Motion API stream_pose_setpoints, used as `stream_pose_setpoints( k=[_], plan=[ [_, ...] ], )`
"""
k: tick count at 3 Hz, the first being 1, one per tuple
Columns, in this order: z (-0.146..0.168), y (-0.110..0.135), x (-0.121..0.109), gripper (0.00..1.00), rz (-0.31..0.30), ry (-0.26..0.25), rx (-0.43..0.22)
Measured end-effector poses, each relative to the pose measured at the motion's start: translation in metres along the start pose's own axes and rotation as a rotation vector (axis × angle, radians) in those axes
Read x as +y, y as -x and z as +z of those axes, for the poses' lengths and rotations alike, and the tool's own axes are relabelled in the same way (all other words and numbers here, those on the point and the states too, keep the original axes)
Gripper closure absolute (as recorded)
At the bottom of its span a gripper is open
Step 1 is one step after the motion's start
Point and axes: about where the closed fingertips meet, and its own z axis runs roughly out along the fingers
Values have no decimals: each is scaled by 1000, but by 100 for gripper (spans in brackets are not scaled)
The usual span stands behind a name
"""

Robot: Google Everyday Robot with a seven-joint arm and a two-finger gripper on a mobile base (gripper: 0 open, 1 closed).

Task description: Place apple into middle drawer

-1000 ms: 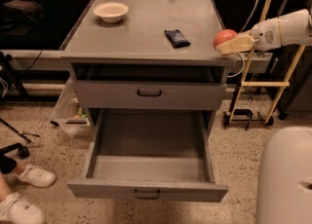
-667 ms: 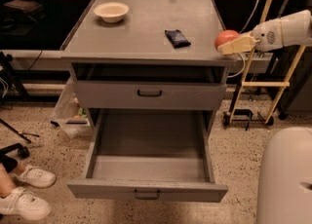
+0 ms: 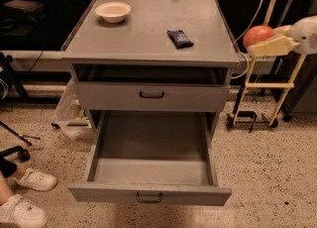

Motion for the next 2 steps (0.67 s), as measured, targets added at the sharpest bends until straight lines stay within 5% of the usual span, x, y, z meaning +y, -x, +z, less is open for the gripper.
stream_pose_setpoints(
  k=[1, 2],
  plan=[
    [-38, 19, 13, 100, -87, -84, -50],
    [-38, 19, 13, 100, -87, -84, -50]
  ],
)
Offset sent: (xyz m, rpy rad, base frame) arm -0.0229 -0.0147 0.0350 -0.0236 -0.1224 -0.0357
